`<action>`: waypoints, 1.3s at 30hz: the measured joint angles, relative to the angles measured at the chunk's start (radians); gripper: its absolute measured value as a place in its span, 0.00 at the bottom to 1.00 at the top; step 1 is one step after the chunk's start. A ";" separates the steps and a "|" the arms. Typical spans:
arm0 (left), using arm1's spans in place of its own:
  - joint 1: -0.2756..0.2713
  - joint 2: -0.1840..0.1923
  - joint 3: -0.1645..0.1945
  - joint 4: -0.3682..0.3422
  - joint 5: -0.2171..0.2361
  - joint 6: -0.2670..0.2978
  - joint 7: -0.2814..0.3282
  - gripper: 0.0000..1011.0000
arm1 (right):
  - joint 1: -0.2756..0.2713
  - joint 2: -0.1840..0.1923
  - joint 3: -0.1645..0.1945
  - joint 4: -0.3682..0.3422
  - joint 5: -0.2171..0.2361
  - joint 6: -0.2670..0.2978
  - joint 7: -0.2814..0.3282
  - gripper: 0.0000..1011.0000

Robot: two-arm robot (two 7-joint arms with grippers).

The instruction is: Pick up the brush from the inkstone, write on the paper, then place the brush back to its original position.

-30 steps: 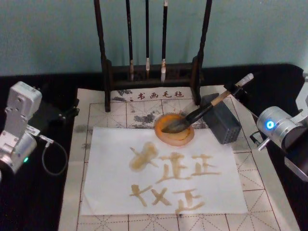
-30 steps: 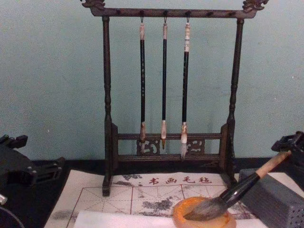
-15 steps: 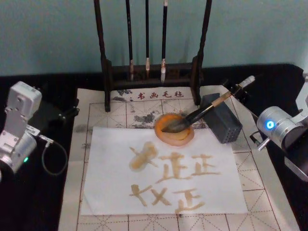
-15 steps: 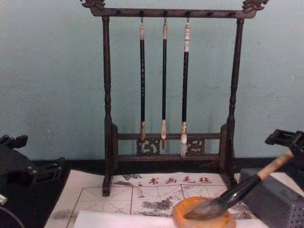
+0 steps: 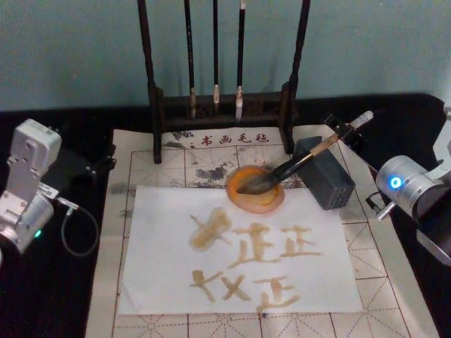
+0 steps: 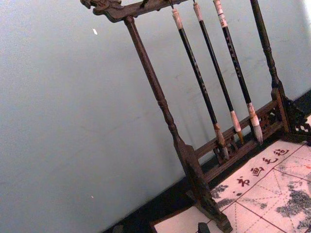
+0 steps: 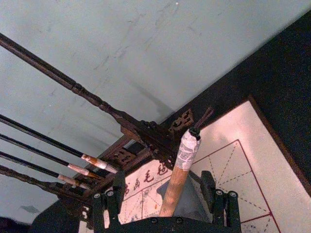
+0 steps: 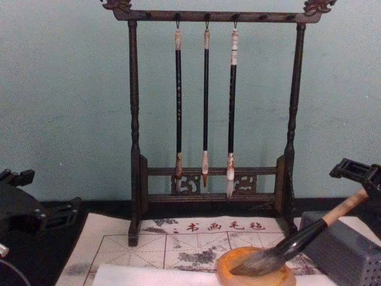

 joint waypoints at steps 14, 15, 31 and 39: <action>0.000 0.000 0.000 0.000 0.000 0.000 0.000 0.99 | -0.063 0.053 -0.005 -0.071 0.009 -0.019 0.014 0.99; 0.000 0.000 0.000 0.000 0.000 0.000 0.000 0.99 | -0.079 0.064 -0.006 -0.085 0.002 -0.029 0.020 0.99; 0.000 0.000 0.000 0.000 0.000 0.000 0.000 0.99 | -0.219 0.174 -0.068 -0.200 -0.389 -0.231 0.086 0.99; 0.000 0.000 0.000 0.000 0.000 0.000 0.000 0.99 | -0.215 0.226 -0.130 -0.209 -0.635 -0.277 0.104 0.99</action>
